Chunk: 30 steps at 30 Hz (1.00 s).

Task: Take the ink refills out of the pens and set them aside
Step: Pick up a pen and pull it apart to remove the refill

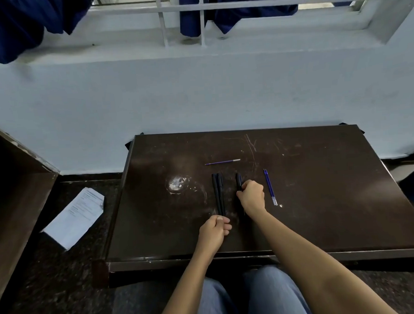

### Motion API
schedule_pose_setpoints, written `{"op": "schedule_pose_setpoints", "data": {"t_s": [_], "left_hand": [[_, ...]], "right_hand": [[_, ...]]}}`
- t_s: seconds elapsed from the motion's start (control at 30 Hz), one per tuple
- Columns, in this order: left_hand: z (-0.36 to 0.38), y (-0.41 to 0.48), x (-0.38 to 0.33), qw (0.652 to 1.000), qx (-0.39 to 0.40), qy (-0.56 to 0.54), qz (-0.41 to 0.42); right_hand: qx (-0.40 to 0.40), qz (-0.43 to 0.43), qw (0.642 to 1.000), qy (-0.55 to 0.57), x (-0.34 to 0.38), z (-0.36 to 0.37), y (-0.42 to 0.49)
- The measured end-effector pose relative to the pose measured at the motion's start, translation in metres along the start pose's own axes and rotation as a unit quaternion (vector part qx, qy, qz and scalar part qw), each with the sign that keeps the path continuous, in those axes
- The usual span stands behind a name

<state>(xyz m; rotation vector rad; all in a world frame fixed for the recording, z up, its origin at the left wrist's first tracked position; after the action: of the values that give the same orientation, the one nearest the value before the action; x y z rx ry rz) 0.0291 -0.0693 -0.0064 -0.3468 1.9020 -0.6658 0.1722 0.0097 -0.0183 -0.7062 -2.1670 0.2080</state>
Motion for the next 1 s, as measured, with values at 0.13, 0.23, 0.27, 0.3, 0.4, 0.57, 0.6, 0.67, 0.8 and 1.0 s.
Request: {"op": "schedule_pose_setpoints", "data": {"t_s": [0.13, 0.23, 0.27, 0.3, 0.4, 0.57, 0.6, 0.67, 0.8, 1.0], "left_hand": [[-0.001, -0.002, 0.004, 1.0, -0.001, -0.004, -0.01], [-0.003, -0.004, 0.006, 1.0, -0.004, -0.009, -0.012], [-0.004, -0.005, 0.006, 1.0, -0.005, -0.012, -0.013], [-0.005, -0.006, 0.006, 1.0, -0.006, -0.016, -0.013], [-0.007, -0.008, 0.008, 1.0, -0.016, -0.023, -0.014], [-0.009, -0.012, 0.009, 0.999, -0.029, -0.028, -0.017], [-0.011, -0.013, 0.009, 0.999, -0.033, -0.03, -0.018], [-0.013, -0.014, 0.01, 0.998, -0.039, -0.033, -0.022], [-0.015, -0.015, 0.01, 0.998, -0.042, -0.037, -0.024], [-0.017, -0.019, 0.007, 0.998, -0.051, -0.036, -0.013]], "right_hand": [[-0.013, -0.001, 1.0, 0.009, -0.002, 0.002, 0.002], [-0.04, -0.021, 0.999, 0.007, -0.002, 0.006, -0.005], [-0.051, -0.038, 0.998, 0.0, -0.002, 0.009, -0.009], [-0.055, -0.058, 0.997, -0.008, -0.001, 0.012, -0.014], [-0.015, -0.092, 0.995, -0.022, 0.002, 0.026, -0.026], [0.035, -0.065, 0.997, -0.036, 0.008, 0.038, -0.034], [0.036, -0.057, 0.997, -0.041, 0.01, 0.039, -0.034], [0.042, -0.038, 0.997, -0.05, 0.011, 0.04, -0.033], [0.051, -0.024, 0.995, -0.076, 0.013, 0.038, -0.033], [0.011, -0.003, 1.0, 0.022, 0.002, 0.033, -0.036]]}}
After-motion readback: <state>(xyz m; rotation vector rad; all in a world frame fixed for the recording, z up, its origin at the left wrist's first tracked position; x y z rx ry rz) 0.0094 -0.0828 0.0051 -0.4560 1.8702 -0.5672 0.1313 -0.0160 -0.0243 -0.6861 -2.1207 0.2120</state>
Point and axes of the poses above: each hand's wrist, its own y-axis towards the middle knuckle, its own z-axis out of the palm, x = y × z, the point moved 1 cm from there along y, towards the middle knuckle, and after that the axes turned 6 degrees about y, right-handed, at the moved point
